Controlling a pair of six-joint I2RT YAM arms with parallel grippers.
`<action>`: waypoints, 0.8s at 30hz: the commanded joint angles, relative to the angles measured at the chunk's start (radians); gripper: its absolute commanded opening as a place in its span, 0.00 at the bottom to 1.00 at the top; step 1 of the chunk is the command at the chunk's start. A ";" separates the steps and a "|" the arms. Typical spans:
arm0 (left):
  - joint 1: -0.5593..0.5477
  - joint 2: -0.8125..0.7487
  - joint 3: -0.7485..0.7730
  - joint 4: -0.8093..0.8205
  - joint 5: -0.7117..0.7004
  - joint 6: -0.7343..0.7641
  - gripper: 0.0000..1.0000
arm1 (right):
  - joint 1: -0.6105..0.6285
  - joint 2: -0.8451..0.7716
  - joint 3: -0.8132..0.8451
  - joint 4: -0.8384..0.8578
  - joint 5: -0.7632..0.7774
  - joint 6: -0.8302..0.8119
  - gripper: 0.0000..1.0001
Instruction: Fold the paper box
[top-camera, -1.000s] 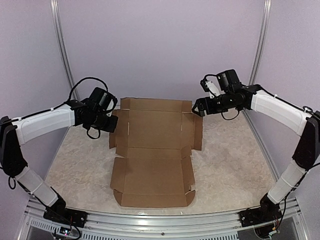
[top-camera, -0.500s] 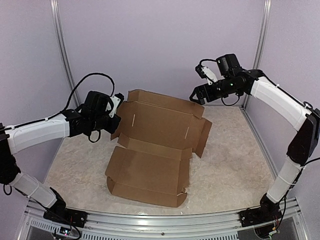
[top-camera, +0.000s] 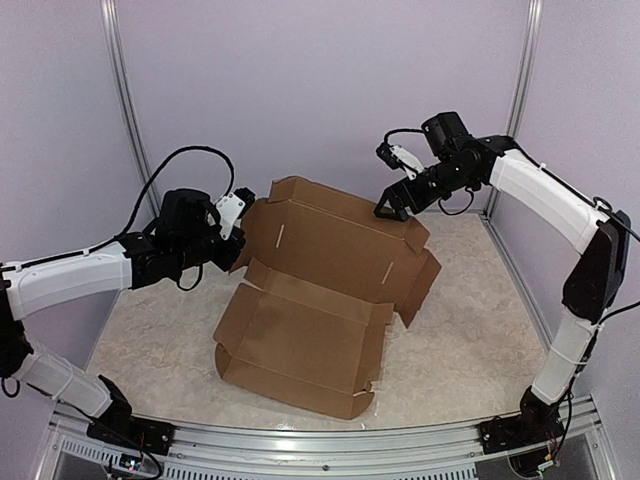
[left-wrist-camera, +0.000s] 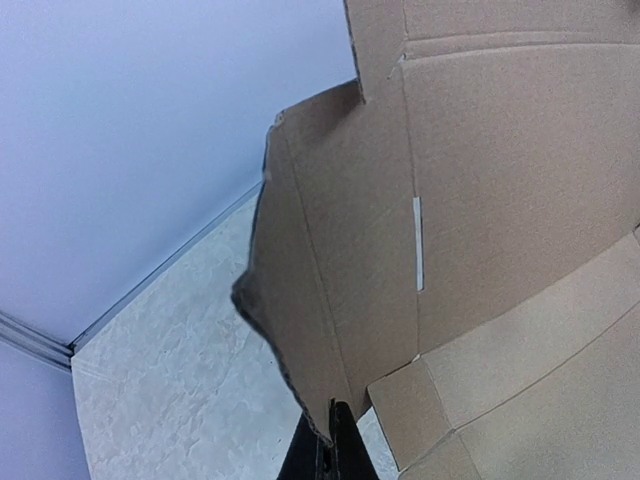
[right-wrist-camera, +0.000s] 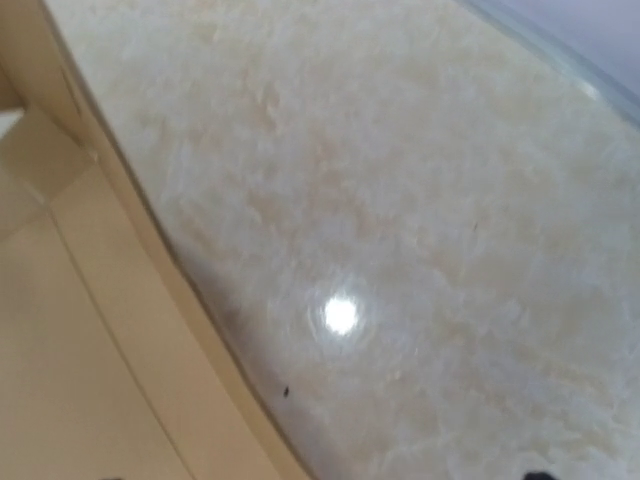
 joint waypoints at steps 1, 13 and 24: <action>-0.010 -0.035 -0.030 0.045 0.036 0.022 0.00 | 0.014 0.021 0.027 -0.088 -0.017 -0.061 0.83; -0.011 -0.065 -0.048 0.037 0.082 0.009 0.00 | 0.038 0.038 0.030 -0.130 0.017 -0.096 0.50; -0.011 -0.034 -0.049 0.009 0.050 -0.041 0.00 | 0.078 0.027 0.023 -0.162 0.047 -0.118 0.13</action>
